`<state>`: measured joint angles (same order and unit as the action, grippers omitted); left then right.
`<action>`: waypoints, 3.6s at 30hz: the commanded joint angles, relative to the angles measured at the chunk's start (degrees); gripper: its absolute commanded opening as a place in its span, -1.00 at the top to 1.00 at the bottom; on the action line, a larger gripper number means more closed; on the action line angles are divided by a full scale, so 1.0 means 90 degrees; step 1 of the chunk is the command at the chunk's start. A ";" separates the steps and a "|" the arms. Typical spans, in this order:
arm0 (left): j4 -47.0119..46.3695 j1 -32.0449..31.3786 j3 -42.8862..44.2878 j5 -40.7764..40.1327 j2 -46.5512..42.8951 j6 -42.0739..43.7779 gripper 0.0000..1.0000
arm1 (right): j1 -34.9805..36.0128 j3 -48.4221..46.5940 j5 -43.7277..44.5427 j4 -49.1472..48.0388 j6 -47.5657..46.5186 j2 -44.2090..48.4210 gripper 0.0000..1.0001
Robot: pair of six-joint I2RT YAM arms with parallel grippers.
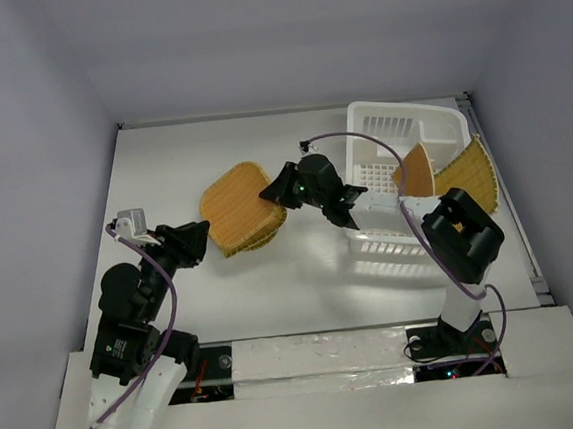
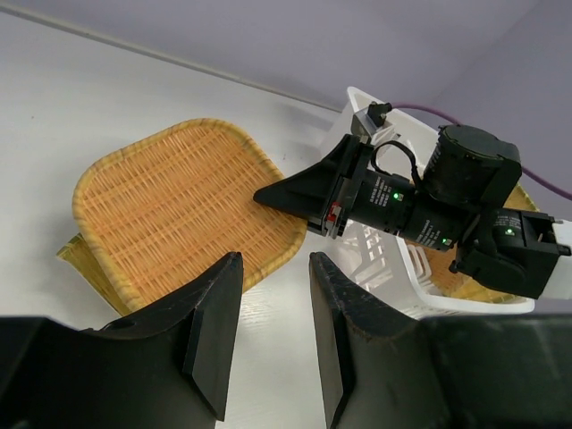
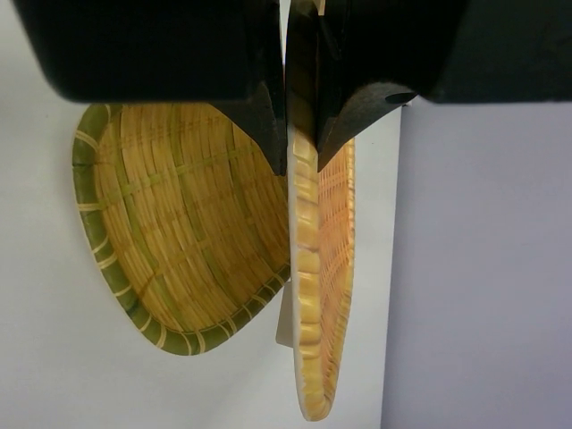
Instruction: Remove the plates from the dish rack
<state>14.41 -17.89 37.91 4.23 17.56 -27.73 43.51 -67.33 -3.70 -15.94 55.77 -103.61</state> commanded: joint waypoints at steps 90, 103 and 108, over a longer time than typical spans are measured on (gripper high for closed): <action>-0.0283 -0.0141 -0.0003 0.0253 -0.0282 0.0083 0.53 | -0.2510 -0.0897 0.6486 0.7123 -0.4282 0.2245 0.70; -0.0293 -0.0141 -0.0023 0.0262 -0.0301 0.0063 0.51 | -0.2384 -0.1424 0.6915 0.7766 -0.4254 0.2987 1.00; -0.0293 -0.0141 -0.0023 0.0233 -0.0301 0.0053 0.51 | -0.2003 -0.2196 0.7043 0.7934 -0.3882 0.3649 1.00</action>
<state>14.39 -19.00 37.89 5.98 15.46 -27.49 22.72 -80.42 55.13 56.12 18.02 -76.86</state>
